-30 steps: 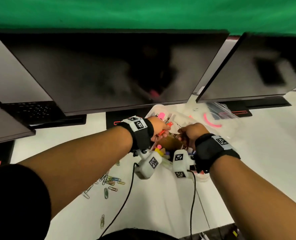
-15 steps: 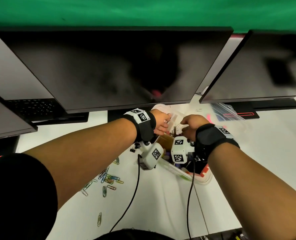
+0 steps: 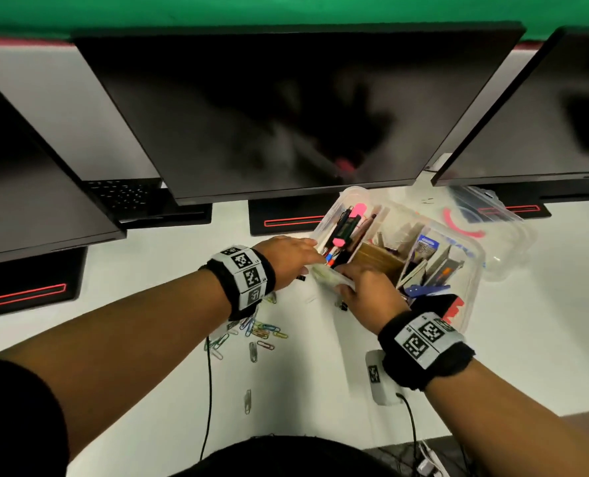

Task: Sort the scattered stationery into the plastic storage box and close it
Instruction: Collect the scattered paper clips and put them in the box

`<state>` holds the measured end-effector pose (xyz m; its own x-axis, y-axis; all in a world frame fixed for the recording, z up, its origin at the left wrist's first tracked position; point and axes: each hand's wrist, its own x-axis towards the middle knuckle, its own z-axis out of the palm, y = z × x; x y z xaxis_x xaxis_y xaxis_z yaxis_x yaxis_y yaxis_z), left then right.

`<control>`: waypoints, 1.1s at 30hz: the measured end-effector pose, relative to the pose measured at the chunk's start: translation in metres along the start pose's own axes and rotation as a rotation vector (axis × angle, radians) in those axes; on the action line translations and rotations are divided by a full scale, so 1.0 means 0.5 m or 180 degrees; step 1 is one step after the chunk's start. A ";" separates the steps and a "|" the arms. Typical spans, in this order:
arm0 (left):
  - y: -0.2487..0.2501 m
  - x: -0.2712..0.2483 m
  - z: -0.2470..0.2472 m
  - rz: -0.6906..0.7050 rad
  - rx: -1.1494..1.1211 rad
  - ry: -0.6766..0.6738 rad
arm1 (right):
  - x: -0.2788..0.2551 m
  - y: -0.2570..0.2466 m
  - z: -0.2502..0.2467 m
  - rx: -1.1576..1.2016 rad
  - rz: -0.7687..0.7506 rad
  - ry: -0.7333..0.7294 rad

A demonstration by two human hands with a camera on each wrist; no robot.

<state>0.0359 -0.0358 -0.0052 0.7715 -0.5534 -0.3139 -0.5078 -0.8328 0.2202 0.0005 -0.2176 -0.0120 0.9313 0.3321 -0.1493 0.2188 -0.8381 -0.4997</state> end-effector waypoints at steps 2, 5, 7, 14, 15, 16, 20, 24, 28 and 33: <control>-0.005 -0.011 0.007 0.0008 0.0012 0.0046 | -0.002 -0.006 0.016 0.0070 -0.0006 0.0144; -0.023 -0.032 0.014 -0.0052 0.0023 0.0089 | 0.002 -0.013 0.042 0.0073 -0.0108 0.0098; -0.036 -0.047 0.018 -0.0156 0.0081 0.0121 | 0.003 -0.021 0.059 0.0043 -0.0192 0.0122; -0.063 -0.043 0.009 -0.0192 -0.0234 0.0093 | -0.061 -0.021 0.148 -0.0329 -0.1145 0.1019; -0.066 -0.040 0.006 -0.0216 -0.0325 0.0115 | -0.064 -0.009 0.170 -0.0448 -0.0950 0.0754; -0.068 -0.039 0.003 -0.0240 -0.0390 0.0133 | -0.065 0.002 0.192 -0.0591 -0.0601 0.0396; -0.073 -0.029 -0.016 -0.0183 -0.0455 0.0144 | -0.045 0.019 0.244 -0.0655 0.0423 -0.0466; -0.076 -0.020 -0.029 -0.0090 -0.0520 0.0061 | -0.025 -0.018 0.281 -0.0395 0.0204 -0.0583; -0.083 -0.019 -0.026 -0.0121 -0.0636 0.0082 | 0.016 -0.031 0.293 -0.0267 -0.0038 -0.0325; -0.090 -0.011 -0.022 -0.0115 -0.0696 0.0015 | 0.041 -0.040 0.299 -0.0290 -0.0177 -0.0511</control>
<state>0.0587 0.0047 -0.0032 0.7897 -0.5229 -0.3209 -0.3851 -0.8296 0.4042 -0.0280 -0.1293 -0.1326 0.8603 0.4377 -0.2615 0.3009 -0.8499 -0.4327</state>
